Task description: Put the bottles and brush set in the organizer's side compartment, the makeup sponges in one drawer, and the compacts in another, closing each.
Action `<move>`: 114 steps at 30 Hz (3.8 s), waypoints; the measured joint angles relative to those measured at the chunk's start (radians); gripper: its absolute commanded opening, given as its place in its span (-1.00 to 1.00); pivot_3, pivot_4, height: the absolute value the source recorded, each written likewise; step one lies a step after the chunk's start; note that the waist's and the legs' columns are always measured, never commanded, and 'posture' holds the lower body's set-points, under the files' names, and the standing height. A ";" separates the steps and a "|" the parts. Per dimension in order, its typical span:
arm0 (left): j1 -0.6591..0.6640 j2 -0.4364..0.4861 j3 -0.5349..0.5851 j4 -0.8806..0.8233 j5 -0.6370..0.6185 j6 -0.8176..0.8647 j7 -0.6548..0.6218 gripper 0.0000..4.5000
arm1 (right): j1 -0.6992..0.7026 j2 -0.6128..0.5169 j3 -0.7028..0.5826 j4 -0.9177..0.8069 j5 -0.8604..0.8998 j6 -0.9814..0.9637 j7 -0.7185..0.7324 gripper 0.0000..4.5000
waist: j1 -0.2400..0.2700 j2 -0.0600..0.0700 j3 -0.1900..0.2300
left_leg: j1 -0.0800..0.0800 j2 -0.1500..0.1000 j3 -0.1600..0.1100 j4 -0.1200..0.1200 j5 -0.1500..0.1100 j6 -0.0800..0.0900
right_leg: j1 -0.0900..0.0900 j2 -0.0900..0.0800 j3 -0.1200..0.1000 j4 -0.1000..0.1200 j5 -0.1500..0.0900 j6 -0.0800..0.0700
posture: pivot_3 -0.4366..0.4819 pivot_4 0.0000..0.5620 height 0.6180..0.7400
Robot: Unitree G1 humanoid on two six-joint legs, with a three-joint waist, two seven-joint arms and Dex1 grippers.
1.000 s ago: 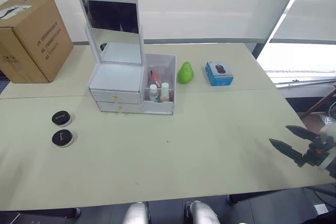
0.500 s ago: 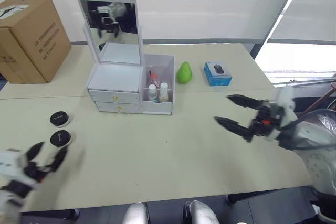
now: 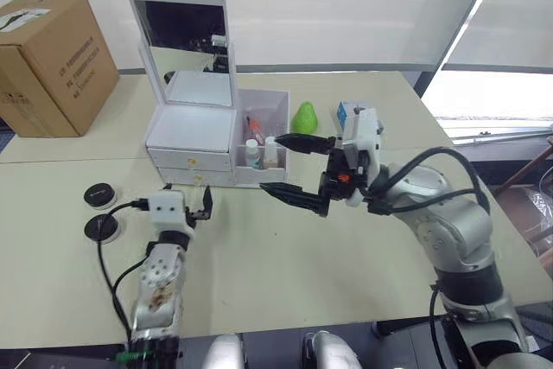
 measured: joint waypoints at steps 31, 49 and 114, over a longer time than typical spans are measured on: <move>-0.093 0.023 -0.001 0.155 -0.024 -0.101 0.048 -0.99 | 0.039 0.027 0.004 -0.005 -0.044 -0.019 -0.001 1.00 | -0.007 0.001 0.000 | 0.000 -0.002 -0.003 0.000 0.000 0.000 | 0.000 -0.003 -0.002 0.000 -0.001 0.000 | -0.05 -0.47 1.00; -0.060 0.037 -0.005 0.149 -0.050 -0.056 0.028 0.41 | 0.039 0.027 0.004 -0.012 -0.043 -0.011 -0.008 1.00 | -0.010 0.002 0.001 | -0.001 -0.005 -0.008 0.000 0.000 0.000 | 0.000 -0.003 -0.002 -0.001 0.000 0.000 | -0.05 -0.47 1.00; 0.479 0.128 0.000 -0.320 -0.149 -0.033 -0.147 0.84 | 0.094 0.001 -0.006 -0.047 -0.036 0.024 -0.009 1.00 | -0.021 0.012 0.007 | -0.004 -0.007 -0.011 -0.004 -0.001 -0.001 | -0.008 -0.004 -0.003 -0.010 -0.003 -0.002 | -0.05 -0.47 1.00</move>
